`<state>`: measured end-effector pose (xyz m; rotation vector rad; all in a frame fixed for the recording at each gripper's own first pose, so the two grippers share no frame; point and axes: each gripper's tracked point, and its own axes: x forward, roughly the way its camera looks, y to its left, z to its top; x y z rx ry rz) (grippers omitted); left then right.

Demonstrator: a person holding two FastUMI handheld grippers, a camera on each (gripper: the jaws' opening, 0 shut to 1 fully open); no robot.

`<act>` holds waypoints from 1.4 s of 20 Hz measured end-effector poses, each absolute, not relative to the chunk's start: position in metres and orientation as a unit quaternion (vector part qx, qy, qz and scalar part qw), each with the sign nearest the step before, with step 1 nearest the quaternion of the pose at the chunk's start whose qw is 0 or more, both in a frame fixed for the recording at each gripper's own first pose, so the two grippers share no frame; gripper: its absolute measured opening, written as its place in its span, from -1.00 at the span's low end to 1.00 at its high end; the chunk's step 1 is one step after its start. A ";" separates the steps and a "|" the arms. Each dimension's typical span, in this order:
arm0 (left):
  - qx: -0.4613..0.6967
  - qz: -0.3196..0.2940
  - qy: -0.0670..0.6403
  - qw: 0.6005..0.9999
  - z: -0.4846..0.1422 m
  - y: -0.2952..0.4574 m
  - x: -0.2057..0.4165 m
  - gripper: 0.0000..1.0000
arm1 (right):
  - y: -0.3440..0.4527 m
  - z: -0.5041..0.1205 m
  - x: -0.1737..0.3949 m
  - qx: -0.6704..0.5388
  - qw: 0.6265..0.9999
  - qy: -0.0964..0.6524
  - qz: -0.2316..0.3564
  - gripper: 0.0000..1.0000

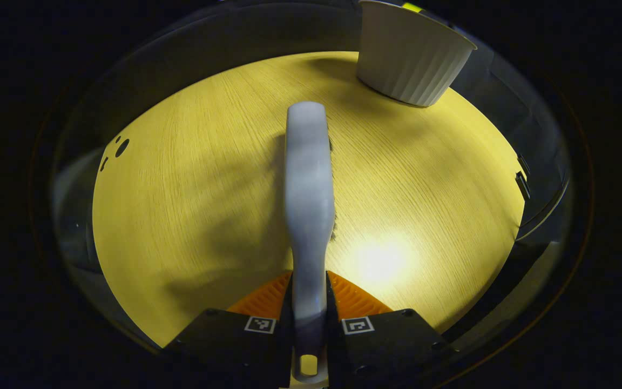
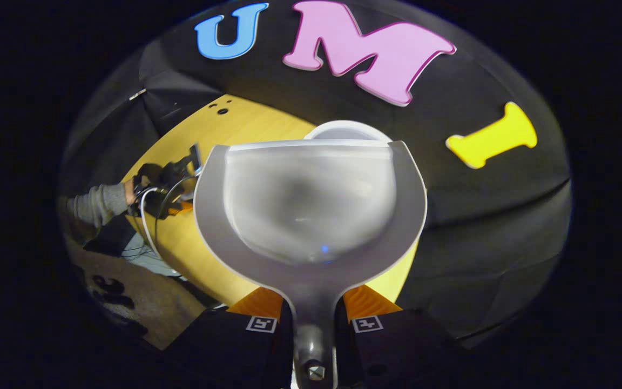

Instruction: Pick up the small broom and dustpan from the desktop, sweep the trash into the dustpan with the broom, and then empty the trash into the garbage bin.

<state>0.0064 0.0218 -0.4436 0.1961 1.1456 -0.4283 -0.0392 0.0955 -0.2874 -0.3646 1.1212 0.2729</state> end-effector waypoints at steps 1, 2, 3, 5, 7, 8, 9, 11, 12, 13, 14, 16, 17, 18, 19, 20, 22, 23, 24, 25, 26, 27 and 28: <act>0.091 -0.199 0.538 0.814 -0.444 0.022 0.006 -0.46 | 0.102 -0.305 -0.050 -0.160 0.818 0.537 0.132 -0.39; 0.091 -0.198 0.539 0.813 -0.444 0.023 0.005 -0.39 | 0.111 -0.320 -0.063 -0.147 0.812 0.548 0.135 -0.29; 0.092 -0.197 0.541 0.813 -0.445 0.024 0.004 -0.46 | 0.117 -0.337 -0.072 -0.137 0.807 0.559 0.133 -0.29; 0.096 -0.194 0.542 0.812 -0.445 0.025 0.002 -0.39 | 0.126 -0.360 -0.078 -0.134 0.809 0.558 0.126 -0.28; 0.097 -0.190 0.544 0.812 -0.444 0.025 0.000 -0.39 | 0.137 -0.368 -0.082 -0.122 0.813 0.556 0.126 -0.19; 0.097 -0.188 0.544 0.812 -0.444 0.027 -0.001 -0.33 | 0.139 -0.370 -0.082 -0.121 0.817 0.551 0.124 -0.19; 0.096 -0.188 0.544 0.812 -0.443 0.027 -0.003 -0.39 | 0.142 -0.369 -0.083 -0.122 0.820 0.545 0.124 -0.29; 0.096 -0.187 0.544 0.812 -0.442 0.026 -0.003 -0.33 | 0.149 -0.368 -0.094 -0.116 0.816 0.551 0.130 -0.29; 0.096 -0.187 0.543 0.813 -0.443 0.024 -0.003 -0.33 | 0.153 -0.368 -0.097 -0.112 0.818 0.548 0.133 -0.30; 0.097 -0.186 0.543 0.813 -0.442 0.024 -0.003 -0.33 | 0.157 -0.372 -0.103 -0.111 0.815 0.551 0.139 -0.40; 0.097 -0.186 0.543 0.813 -0.444 0.024 -0.003 -0.33 | 0.160 -0.380 -0.109 -0.110 0.810 0.558 0.141 -0.29; 0.098 -0.186 0.542 0.814 -0.444 0.025 -0.003 -0.46 | 0.163 -0.401 -0.116 -0.113 0.802 0.569 0.140 -0.29; 0.099 -0.185 0.542 0.814 -0.444 0.025 -0.003 -0.39 | 0.163 -0.414 -0.116 -0.115 0.799 0.574 0.138 -0.29; 0.100 -0.184 0.542 0.814 -0.444 0.024 -0.002 -0.39 | 0.162 -0.428 -0.115 -0.115 0.796 0.579 0.134 -0.29; 0.100 -0.183 0.542 0.814 -0.443 0.024 -0.003 -0.39 | 0.160 -0.441 -0.112 -0.112 0.793 0.585 0.128 -0.29; 0.101 -0.182 0.542 0.814 -0.443 0.023 -0.003 -0.39 | 0.160 -0.456 -0.106 -0.106 0.792 0.589 0.121 -0.29; 0.104 -0.181 0.542 0.814 -0.444 0.024 -0.002 -0.39 | 0.169 -0.481 -0.092 -0.082 0.794 0.593 0.105 -0.29; 0.104 -0.179 0.541 0.815 -0.444 0.024 -0.002 -0.46 | 0.173 -0.493 -0.083 -0.066 0.796 0.594 0.097 -0.29; 0.105 -0.177 0.541 0.815 -0.445 0.024 -0.002 -0.39 | 0.180 -0.501 -0.076 -0.052 0.795 0.597 0.095 -0.29; 0.105 -0.176 0.541 0.816 -0.445 0.023 -0.002 -0.39 | 0.187 -0.509 -0.070 -0.040 0.796 0.596 0.092 -0.29; 0.106 -0.174 0.541 0.816 -0.445 0.023 -0.002 -0.39 | 0.190 -0.516 -0.066 -0.032 0.797 0.597 0.087 -0.29; 0.106 -0.172 0.541 0.816 -0.445 0.022 -0.003 -0.39 | 0.193 -0.523 -0.063 -0.027 0.796 0.599 0.083 -0.29; 0.106 -0.171 0.542 0.816 -0.446 0.022 -0.003 -0.40 | 0.193 -0.528 -0.058 -0.024 0.795 0.601 0.077 -0.29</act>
